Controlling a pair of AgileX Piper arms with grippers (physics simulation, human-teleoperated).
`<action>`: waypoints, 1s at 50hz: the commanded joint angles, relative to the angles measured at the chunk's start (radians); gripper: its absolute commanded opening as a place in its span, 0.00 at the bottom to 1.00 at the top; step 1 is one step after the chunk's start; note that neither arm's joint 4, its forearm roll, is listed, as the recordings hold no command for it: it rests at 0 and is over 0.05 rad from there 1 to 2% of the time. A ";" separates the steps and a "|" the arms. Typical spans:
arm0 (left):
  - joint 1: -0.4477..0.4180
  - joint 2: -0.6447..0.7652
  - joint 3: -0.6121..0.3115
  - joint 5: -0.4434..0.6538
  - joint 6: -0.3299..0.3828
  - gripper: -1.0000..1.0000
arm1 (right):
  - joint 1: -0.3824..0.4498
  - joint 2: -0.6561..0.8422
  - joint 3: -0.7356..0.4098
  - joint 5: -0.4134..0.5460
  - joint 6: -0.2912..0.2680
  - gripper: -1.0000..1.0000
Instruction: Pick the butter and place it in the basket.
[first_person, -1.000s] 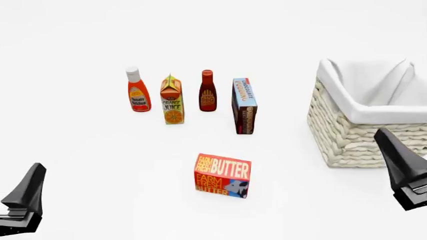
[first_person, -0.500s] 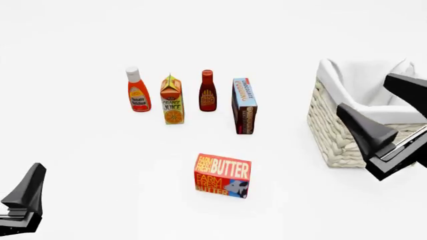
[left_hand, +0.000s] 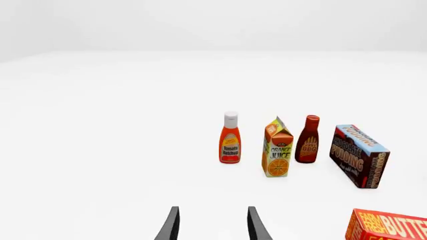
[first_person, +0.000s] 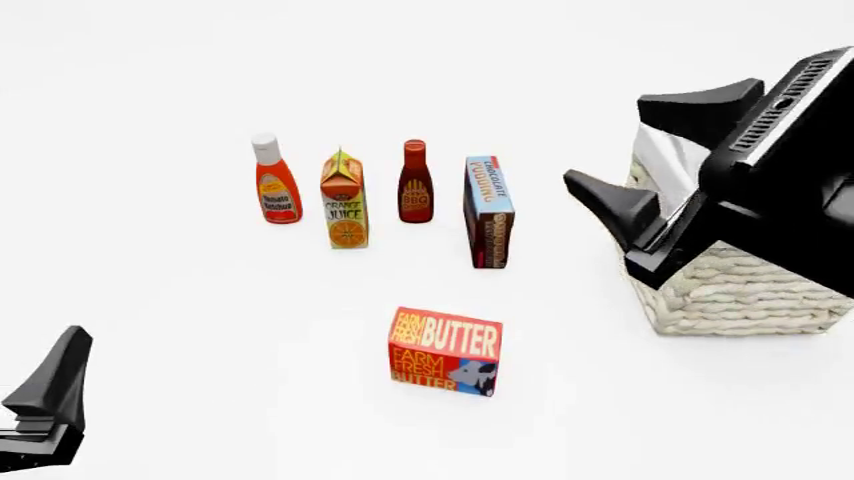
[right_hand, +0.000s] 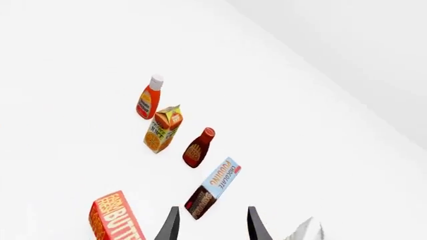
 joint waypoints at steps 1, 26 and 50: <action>0.000 0.000 0.000 0.000 0.000 1.00 | 0.071 0.178 -0.151 0.083 -0.029 1.00; 0.000 0.000 0.000 0.000 0.000 1.00 | 0.112 0.364 -0.346 0.202 -0.078 1.00; 0.000 0.000 0.000 0.000 0.000 1.00 | 0.211 0.459 -0.400 0.336 -0.081 1.00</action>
